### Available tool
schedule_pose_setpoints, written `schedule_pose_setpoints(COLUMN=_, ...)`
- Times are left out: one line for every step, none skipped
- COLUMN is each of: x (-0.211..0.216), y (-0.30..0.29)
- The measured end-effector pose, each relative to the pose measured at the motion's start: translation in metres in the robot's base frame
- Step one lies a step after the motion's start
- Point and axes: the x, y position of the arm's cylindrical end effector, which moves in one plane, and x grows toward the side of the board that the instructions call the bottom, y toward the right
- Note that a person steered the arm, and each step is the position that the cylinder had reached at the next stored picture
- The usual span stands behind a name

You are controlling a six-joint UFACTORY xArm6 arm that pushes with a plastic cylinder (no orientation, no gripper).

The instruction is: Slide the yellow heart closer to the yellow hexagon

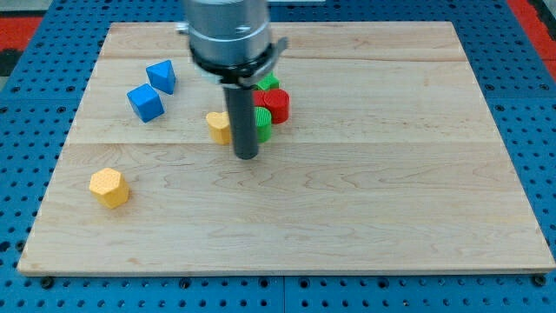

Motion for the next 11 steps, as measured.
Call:
schedule_pose_setpoints(x=-0.029, y=-0.011)
schedule_pose_setpoints(x=-0.035, y=-0.011)
schedule_pose_setpoints(x=-0.067, y=0.003)
schedule_pose_setpoints(x=-0.051, y=-0.047)
schedule_pose_setpoints(x=0.002, y=-0.063)
schedule_pose_setpoints(x=0.044, y=-0.075)
schedule_pose_setpoints(x=0.046, y=-0.092)
schedule_pose_setpoints(x=0.007, y=-0.091)
schedule_pose_setpoints(x=0.04, y=-0.144)
schedule_pose_setpoints(x=0.053, y=-0.16)
schedule_pose_setpoints(x=-0.002, y=-0.116)
